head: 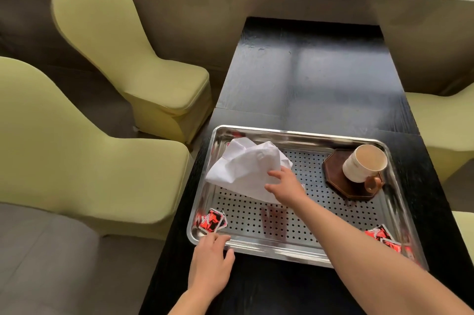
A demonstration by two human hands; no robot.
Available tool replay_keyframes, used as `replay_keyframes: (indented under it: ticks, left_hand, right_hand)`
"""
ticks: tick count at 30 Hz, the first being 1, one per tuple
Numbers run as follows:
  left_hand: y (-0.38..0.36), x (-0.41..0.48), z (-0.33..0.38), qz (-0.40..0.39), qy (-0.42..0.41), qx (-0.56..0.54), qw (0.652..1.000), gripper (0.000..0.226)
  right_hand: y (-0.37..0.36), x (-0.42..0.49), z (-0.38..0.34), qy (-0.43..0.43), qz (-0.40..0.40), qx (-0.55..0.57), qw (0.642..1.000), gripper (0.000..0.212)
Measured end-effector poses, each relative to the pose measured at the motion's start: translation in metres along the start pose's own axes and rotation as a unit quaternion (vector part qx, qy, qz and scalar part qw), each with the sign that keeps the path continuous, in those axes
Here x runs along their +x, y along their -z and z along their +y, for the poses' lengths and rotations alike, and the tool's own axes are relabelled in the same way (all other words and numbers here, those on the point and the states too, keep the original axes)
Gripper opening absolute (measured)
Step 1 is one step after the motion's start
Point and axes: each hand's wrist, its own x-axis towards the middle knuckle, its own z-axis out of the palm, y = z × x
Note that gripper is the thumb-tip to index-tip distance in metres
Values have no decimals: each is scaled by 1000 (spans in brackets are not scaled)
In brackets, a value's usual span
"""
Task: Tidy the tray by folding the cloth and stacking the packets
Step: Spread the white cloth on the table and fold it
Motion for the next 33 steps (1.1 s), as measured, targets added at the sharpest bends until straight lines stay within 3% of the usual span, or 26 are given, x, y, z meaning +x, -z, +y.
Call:
replay_keyframes:
  ticks: [5,9,16,19,20,21,23,24,25,26,28,29,31,33]
  left_hand:
    - [-2,6,2,1,2,61,998,40]
    - [-2,7,3,-7,7,85,996,39]
    - [4,6,9,-21,14,57,998,46]
    - [14,5,23,-17,31,-72,997,54]
    - [22,4,31,-18,54,-179,982,56]
    - [31,3,41,-28,89,-324,941,58]
    - [45,4,54,-46,134,-587,797,68]
    - [52,5,59,-58,130,-664,734,73]
    - [60,6,63,-76,120,-704,695,75]
    - [68,7,67,-103,105,-716,682,79]
    - [78,5,74,-158,86,-693,698,87]
    - [82,2,80,-167,95,-661,725,81]
    - [84,-9,90,-160,102,-581,792,51]
    - [82,-23,90,-145,110,-546,818,32]
  right_hand:
    - [5,-5,1,-36,39,53,997,43]
    - [15,-21,-3,-3,77,99,992,34]
    - [70,-74,-34,175,64,210,960,34]
    - [97,-110,-44,236,71,255,935,31]
    - [105,-122,-45,259,72,270,925,29]
    - [112,-134,-45,280,69,287,913,28]
    - [125,-155,-43,302,53,325,895,27]
    - [129,-162,-41,299,46,340,890,25]
    - [132,-166,-39,283,47,351,891,23]
    - [134,-167,-35,257,56,355,897,20]
    - [133,-167,-24,202,94,325,919,25]
    - [132,-168,-19,178,108,304,930,29]
    - [130,-174,-10,146,112,297,937,32]
    - [132,-186,-2,122,120,298,939,31]
